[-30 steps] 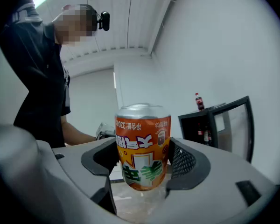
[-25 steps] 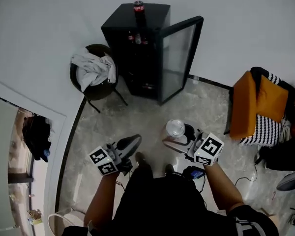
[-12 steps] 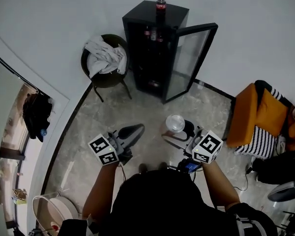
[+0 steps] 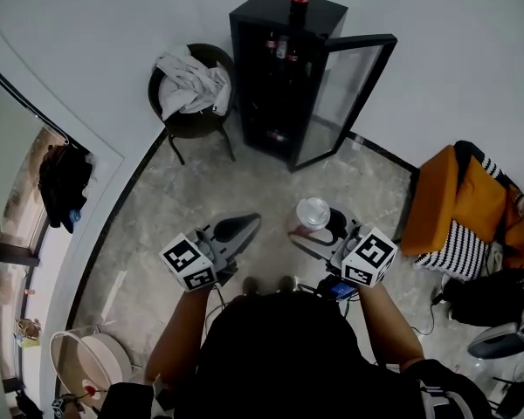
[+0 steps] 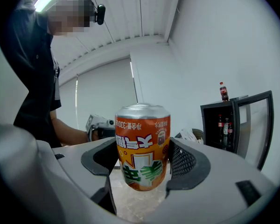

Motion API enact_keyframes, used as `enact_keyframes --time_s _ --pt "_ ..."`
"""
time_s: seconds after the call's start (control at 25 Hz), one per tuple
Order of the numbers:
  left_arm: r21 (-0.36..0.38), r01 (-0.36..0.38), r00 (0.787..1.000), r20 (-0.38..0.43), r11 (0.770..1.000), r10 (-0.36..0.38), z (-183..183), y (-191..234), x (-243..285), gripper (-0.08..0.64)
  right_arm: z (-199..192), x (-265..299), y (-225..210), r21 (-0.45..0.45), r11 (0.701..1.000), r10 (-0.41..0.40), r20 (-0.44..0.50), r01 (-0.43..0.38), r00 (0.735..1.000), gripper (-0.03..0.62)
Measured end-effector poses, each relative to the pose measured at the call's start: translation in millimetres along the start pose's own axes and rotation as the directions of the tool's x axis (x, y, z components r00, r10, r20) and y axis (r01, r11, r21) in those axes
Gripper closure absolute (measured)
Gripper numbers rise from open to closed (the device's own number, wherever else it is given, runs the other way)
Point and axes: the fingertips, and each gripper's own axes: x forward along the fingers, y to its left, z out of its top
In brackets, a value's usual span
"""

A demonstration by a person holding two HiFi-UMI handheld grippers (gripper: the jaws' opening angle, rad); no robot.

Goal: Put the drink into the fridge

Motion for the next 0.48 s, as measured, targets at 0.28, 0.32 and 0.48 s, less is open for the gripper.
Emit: enact_keyframes --time_s 0.28,0.32,0.48 --pt "0.092 -0.047 0.997 -0.059 0.995 0.053 -8.1 2.4 -2.6 0.549 -1.1 -0.5 0.6 -0.005 1.000 -0.017 -0.015 0.017 1.000 0.268" --pt "0.090 -0.049 0.996 -0.064 0.995 0.055 -10.8 1.8 -2.4 0.549 -2.1 -1.0 0.5 -0.001 1.000 -0.018 -0.015 0.018 1.000 0.268" --pt "0.073 -0.050 0.996 -0.070 0.996 0.055 -13.9 0.8 -1.2 0.549 -4.4 -1.2 1.4 0.009 1.000 -0.017 -0.015 0.017 1.000 0.268"
